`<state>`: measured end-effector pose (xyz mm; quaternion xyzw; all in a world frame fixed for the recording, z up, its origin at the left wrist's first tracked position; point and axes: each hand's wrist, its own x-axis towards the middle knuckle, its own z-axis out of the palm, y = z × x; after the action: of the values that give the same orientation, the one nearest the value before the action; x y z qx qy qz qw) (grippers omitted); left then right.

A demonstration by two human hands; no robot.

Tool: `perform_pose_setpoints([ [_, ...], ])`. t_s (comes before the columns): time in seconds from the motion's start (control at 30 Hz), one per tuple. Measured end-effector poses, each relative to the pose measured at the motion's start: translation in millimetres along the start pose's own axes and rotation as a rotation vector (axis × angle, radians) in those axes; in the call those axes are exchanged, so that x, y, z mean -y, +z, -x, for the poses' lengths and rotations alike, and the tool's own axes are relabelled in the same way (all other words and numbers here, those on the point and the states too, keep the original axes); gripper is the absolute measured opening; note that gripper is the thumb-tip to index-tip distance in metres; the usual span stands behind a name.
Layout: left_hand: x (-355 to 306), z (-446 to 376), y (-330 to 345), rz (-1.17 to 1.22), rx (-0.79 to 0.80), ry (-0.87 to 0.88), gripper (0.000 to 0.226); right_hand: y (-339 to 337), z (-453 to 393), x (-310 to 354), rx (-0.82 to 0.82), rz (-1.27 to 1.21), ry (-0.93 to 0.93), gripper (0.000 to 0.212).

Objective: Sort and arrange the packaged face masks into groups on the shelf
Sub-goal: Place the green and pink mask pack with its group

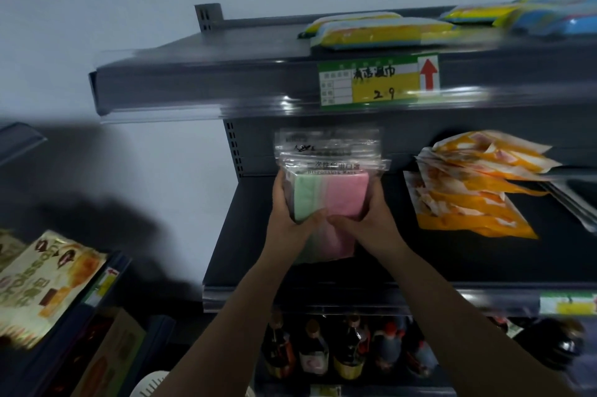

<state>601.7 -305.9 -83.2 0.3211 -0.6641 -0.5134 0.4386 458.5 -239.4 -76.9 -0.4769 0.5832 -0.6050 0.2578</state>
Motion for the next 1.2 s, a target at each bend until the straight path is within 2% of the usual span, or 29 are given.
perform_pose_setpoints([
  [0.07, -7, -1, 2, 0.009, -0.017, 0.030, 0.095, 0, -2, 5, -0.009, -0.002, -0.007, 0.075],
  [0.2, -12, -8, 0, 0.028, -0.066, 0.042, 0.104, -6, -7, 14, 0.003, -0.020, -0.028, 0.079],
  [0.37, 2, 2, 3, -0.031, -0.030, -0.029, 0.110, -7, 4, 0, 0.064, -0.016, 0.035, 0.089],
  [0.47, 13, 10, 9, -0.061, -0.037, -0.022, 0.107, -3, 12, -10, 0.040, 0.021, 0.050, 0.091],
  [0.6, 7, 5, 15, -0.040, -0.042, -0.001, 0.096, -6, 8, -9, -0.025, 0.030, 0.027, 0.083],
  [0.77, 21, 1, 4, -0.087, -0.012, -0.063, 0.103, -14, 8, -15, 0.004, 0.074, 0.067, 0.079],
  [0.87, 37, 8, -3, -0.133, 0.005, -0.102, 0.085, -15, 13, -23, 0.069, 0.087, 0.157, 0.088],
  [1.1, 31, -5, 1, -0.145, -0.081, -0.143, 0.058, -18, -5, -26, 0.015, 0.172, 0.217, 0.071],
  [1.2, 31, -20, 4, -0.214, -0.037, -0.218, 0.049, -23, -21, -31, 0.014, 0.213, 0.303, 0.071],
])
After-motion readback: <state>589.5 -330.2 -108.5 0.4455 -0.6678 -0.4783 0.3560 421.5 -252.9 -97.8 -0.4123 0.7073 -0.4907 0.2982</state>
